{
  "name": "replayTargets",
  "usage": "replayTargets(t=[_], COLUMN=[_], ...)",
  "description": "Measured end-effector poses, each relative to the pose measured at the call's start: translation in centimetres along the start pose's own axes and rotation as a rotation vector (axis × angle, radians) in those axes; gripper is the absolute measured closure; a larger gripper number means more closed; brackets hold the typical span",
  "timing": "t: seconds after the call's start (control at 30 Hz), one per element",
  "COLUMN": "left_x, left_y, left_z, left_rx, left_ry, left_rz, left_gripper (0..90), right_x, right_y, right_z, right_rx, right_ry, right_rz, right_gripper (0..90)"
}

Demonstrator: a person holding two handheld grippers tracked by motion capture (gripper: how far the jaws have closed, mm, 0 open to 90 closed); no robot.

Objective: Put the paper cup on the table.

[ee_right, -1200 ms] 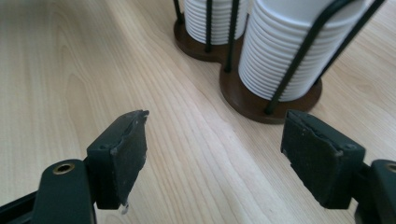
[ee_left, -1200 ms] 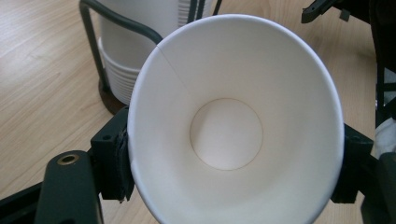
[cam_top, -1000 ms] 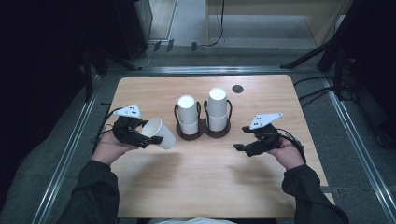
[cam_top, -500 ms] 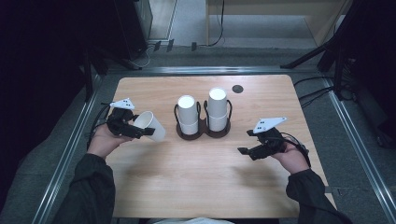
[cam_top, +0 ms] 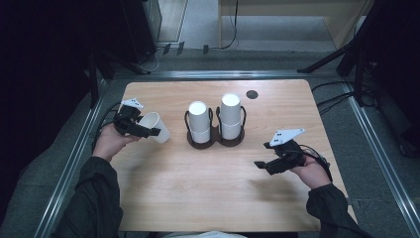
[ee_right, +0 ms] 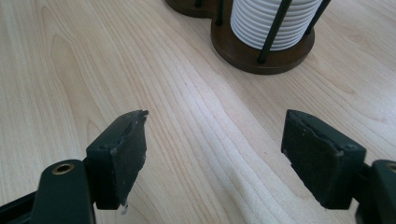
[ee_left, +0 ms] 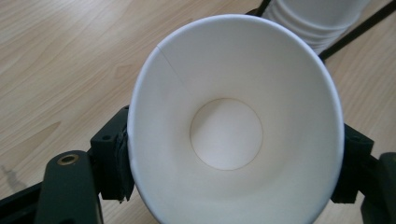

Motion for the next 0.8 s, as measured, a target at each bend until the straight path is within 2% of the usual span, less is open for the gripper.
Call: replayTargets(t=[0.07, 0.13, 0.2, 0.23, 0.3, 0.4, 0.5, 0.6, 0.73, 0.8], left_x=[-0.1, -0.2, -0.3, -0.2, 0.0, 0.2, 0.3, 0.7, 0.9, 0.9], left_y=[0.8, 1.4, 2.1, 2.5, 3.0, 3.7, 4.2, 4.5, 5.3, 5.5], left_z=[0.2, 0.4, 0.6, 0.7, 0.7, 0.8, 0.9, 1.1, 1.5, 1.6], left_rx=[0.036, 0.041, 0.06, 0.064, 0.071, 0.081, 0.113, 0.116, 0.151, 0.162], left_ry=[-0.002, 0.008, 0.022, 0.031, 0.03, 0.03, 0.041, 0.046, 0.047, 0.064], left_rz=[-0.013, -0.055, -0.07, -0.09, -0.111, -0.125, -0.125, -0.146, -0.186, -0.209], left_gripper=[22.2, 22.2, 22.2, 22.2, 22.2, 22.2, 22.1, 22.0, 22.0, 22.0], right_x=[0.0, -0.1, -0.1, -0.2, -0.2, -0.4, -0.5, -0.6, -0.6, -0.6], right_y=[0.0, 0.0, -0.1, -0.1, 0.0, 0.2, 0.2, 0.2, 0.2, 0.2], right_z=[0.0, 0.0, 0.0, 0.0, -0.1, -0.2, -0.2, -0.1, -0.2, -0.2], right_rx=[0.002, 0.002, 0.004, 0.004, 0.004, 0.016, 0.016, 0.015, 0.015, 0.017], right_ry=[-0.001, 0.001, 0.006, 0.007, 0.005, 0.013, 0.018, 0.02, 0.02, 0.02], right_rz=[-0.001, 0.0, 0.001, 0.001, 0.0, -0.003, -0.004, -0.003, -0.003, -0.005], right_gripper=[22.5, 22.5, 22.5, 22.5, 22.5, 22.5, 22.5, 22.5, 22.5, 22.5])
Point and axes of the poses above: each handheld gripper's, and its own axes: x roughly backward along the jaws, z roughly out of its underside, y roughly to its left, the point moved 3 cm from there along -x, roughly forward along the jaws, and after that the axes turned 2 degrees about x, right-handed, at the moved point
